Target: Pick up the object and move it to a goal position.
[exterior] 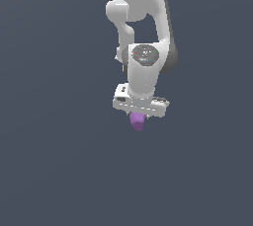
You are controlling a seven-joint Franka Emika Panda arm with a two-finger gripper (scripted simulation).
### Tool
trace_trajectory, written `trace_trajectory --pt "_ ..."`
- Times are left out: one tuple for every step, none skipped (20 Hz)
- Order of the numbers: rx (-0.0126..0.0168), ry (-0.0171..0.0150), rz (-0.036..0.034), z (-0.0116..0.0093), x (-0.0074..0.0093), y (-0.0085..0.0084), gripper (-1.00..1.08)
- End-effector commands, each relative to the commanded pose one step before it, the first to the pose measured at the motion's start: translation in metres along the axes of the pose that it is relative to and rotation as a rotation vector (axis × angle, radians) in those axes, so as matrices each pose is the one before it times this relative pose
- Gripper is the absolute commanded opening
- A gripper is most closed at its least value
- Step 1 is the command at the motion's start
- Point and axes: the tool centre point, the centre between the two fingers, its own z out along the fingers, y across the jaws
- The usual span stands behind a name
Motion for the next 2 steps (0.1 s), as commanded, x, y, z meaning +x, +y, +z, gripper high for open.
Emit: trace_trajectory --pt "0.00000 -0.00026 -0.00056 -0.00177 0.00251 0.00027 -1.00" --pt "0.00000 0.00000 0.00000 -0.00011 0.00017 0.00003 -1.00"
